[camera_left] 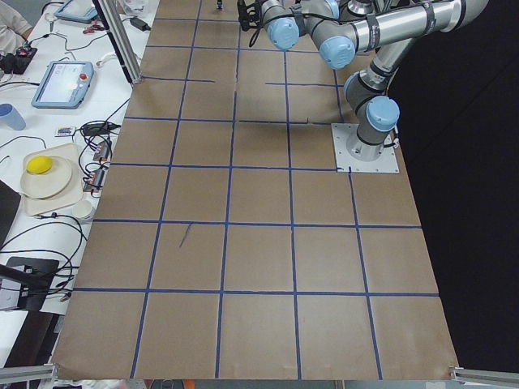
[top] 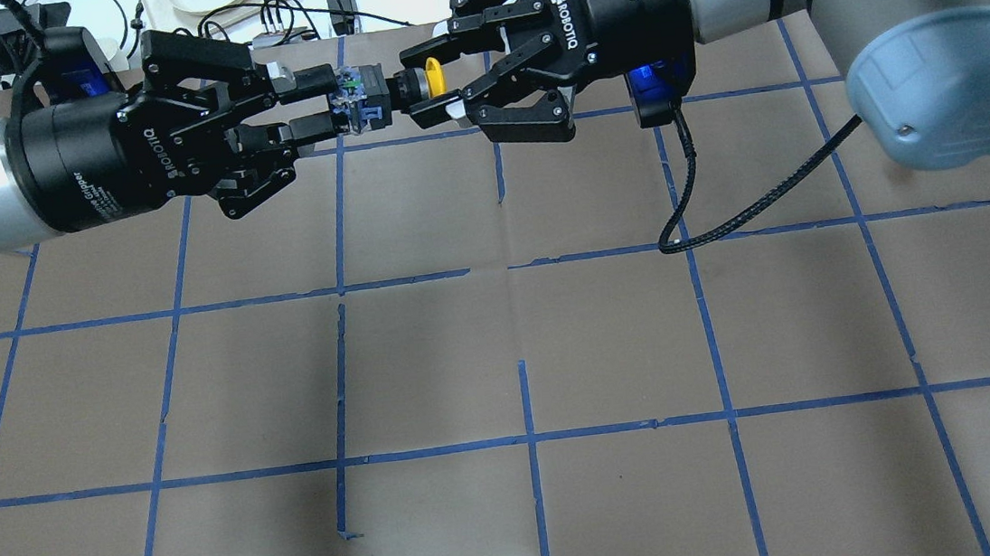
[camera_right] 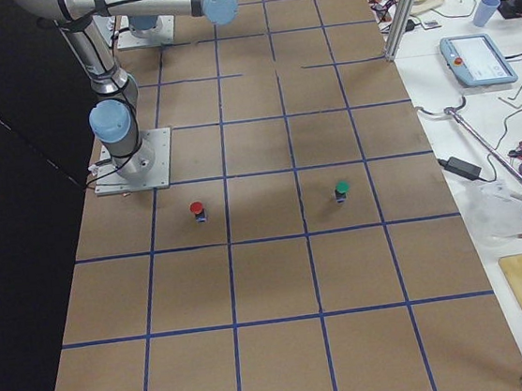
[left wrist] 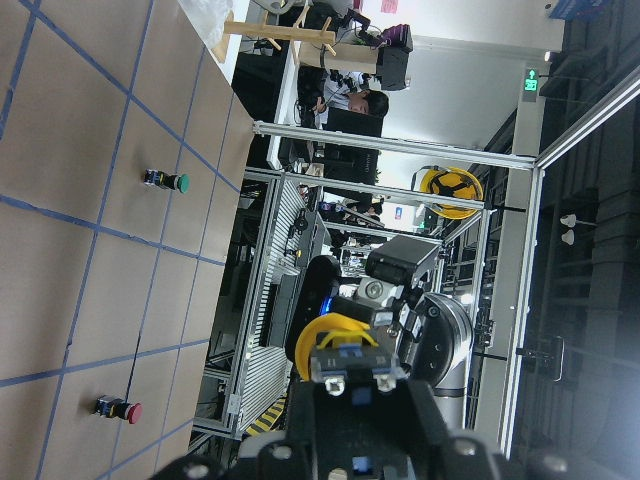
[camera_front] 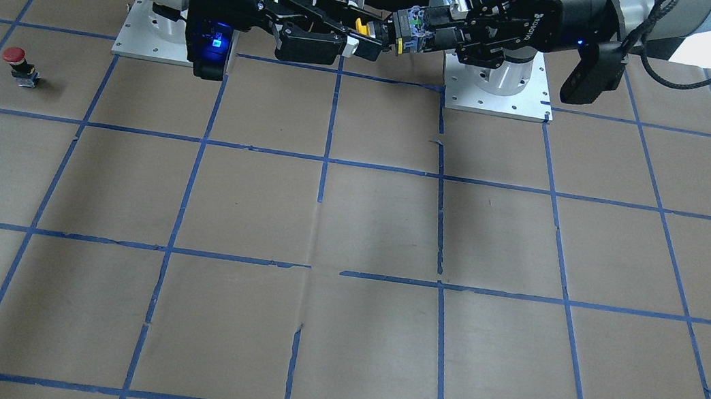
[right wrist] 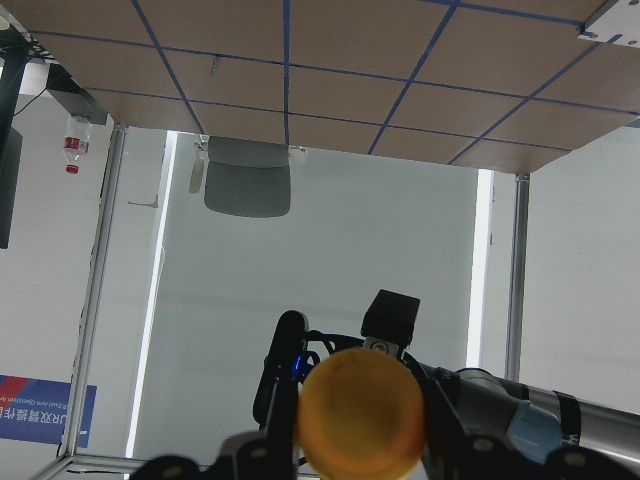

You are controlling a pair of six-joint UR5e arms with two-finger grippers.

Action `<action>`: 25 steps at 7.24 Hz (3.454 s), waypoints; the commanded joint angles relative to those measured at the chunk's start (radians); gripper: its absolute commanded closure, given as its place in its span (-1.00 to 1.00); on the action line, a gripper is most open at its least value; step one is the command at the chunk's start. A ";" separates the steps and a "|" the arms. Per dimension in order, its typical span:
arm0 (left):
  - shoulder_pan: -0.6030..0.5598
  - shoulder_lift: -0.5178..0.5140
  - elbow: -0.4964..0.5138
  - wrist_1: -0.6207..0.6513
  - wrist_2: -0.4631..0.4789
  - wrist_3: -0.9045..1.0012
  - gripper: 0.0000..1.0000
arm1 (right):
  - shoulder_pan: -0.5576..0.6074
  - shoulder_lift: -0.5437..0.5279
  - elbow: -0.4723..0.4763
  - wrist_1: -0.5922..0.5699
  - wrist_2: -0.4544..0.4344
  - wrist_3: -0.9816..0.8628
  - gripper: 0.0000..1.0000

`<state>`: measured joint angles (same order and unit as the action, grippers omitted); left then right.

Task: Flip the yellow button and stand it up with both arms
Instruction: 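Close the right gripper on the yellow cap while the left gripper holds the body, then open the left gripper and withdraw it while the right gripper carries the button away, then carry the yellow button cap-up with the right gripper toward the green button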

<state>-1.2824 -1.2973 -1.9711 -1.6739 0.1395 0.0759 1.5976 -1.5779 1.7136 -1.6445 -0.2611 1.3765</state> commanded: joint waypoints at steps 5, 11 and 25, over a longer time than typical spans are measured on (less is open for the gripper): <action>0.000 0.006 0.000 -0.009 0.015 -0.004 -1.00 | -0.013 -0.001 -0.008 0.002 0.013 0.009 0.90; 0.000 -0.002 0.034 0.064 0.327 -0.074 -1.00 | -0.157 -0.002 -0.003 -0.104 -0.528 -0.432 0.89; -0.341 -0.369 0.545 0.155 1.399 -0.110 -1.00 | -0.724 0.009 0.288 -0.529 -1.187 -2.077 0.89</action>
<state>-1.6221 -1.6729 -1.4171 -1.5218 1.5429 -0.0339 0.9259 -1.5706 1.9883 -2.1626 -1.5081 -0.6231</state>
